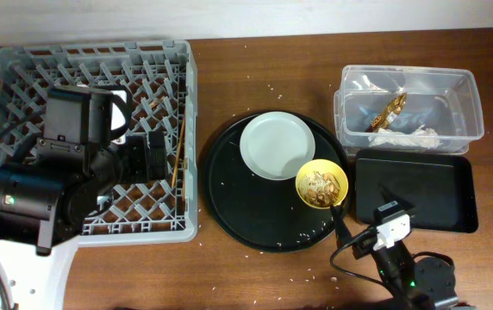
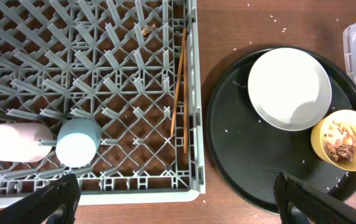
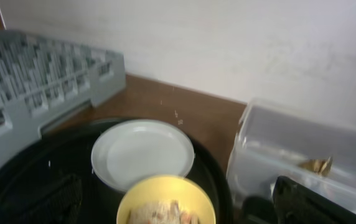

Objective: Sort waste into correct bins and load items into the dishwasher rack
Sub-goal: 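Grasp the yellow bowl rim with the right gripper and lift it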

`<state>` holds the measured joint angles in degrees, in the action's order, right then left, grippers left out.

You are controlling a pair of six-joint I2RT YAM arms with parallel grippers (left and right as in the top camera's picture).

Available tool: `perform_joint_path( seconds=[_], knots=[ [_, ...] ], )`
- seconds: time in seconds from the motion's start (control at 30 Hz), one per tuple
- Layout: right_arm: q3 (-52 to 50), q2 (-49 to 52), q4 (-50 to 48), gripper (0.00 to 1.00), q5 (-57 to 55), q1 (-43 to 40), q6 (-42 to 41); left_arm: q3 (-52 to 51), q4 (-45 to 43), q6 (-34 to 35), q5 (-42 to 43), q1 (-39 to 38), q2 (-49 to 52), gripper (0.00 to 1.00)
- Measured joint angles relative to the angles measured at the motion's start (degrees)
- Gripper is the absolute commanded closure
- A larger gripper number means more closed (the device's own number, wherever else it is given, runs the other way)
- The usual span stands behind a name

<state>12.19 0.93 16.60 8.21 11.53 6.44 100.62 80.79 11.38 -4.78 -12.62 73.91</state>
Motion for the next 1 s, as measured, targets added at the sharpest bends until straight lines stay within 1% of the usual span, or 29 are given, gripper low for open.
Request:
perform_joint_path(
  seconds=[0.07,0.13,0.17,0.23,0.27,0.33,0.47,0.53,0.63,0.67,0.8,0.9,0.93,1.0],
  knots=[
    [0.1,1.1,-2.6,0.02,0.2,0.0,0.0,0.0,0.0,0.0,0.0,0.0,0.0,0.01],
    [1.5,5.9,-3.3,0.01,1.0,0.0,0.0,0.0,0.0,0.0,0.0,0.0,0.0,0.01],
    [3.7,11.0,-3.4,0.02,1.3,0.0,0.0,0.0,0.0,0.0,0.0,0.0,0.0,0.01],
    [11.1,23.7,-3.3,0.02,2.1,0.1,0.0,0.0,-0.1,0.0,0.0,0.0,0.0,0.01],
    [13.5,26.7,-2.8,0.02,2.5,0.1,0.0,0.0,0.0,0.0,0.0,0.0,0.0,0.01],
    [22.3,35.2,-2.6,0.01,4.0,0.1,0.0,0.0,0.0,0.0,0.0,0.0,0.0,0.01],
    [33.9,44.7,0.6,0.02,8.7,0.1,0.0,0.0,0.0,0.0,0.0,0.0,0.0,0.01],
    [36.3,46.4,4.2,0.02,10.6,0.1,0.0,0.0,0.0,0.0,0.0,0.0,0.0,0.01],
    [37.6,46.6,14.1,0.02,14.1,0.1,0.0,0.0,0.0,0.0,0.0,0.0,0.0,0.01],
    [37.6,46.6,15.6,0.02,14.7,0.1,0.0,0.0,0.0,0.0,0.0,0.0,0.0,0.01],
    [37.7,47.7,15.2,0.02,21.3,0.1,0.0,0.0,0.0,0.0,0.0,0.0,0.0,0.01],
    [37.9,53.0,20.0,0.02,27.8,0.1,0.0,0.0,0.0,0.0,0.0,0.0,0.0,0.01],
    [37.9,55.0,21.7,0.02,28.5,0.1,0.0,0.0,0.0,0.0,0.0,0.0,0.0,0.01],
    [37.9,59.5,22.4,0.02,27.6,0.1,-3.3,0.0,0.0,0.0,0.0,0.0,0.0,0.01]
  ],
)
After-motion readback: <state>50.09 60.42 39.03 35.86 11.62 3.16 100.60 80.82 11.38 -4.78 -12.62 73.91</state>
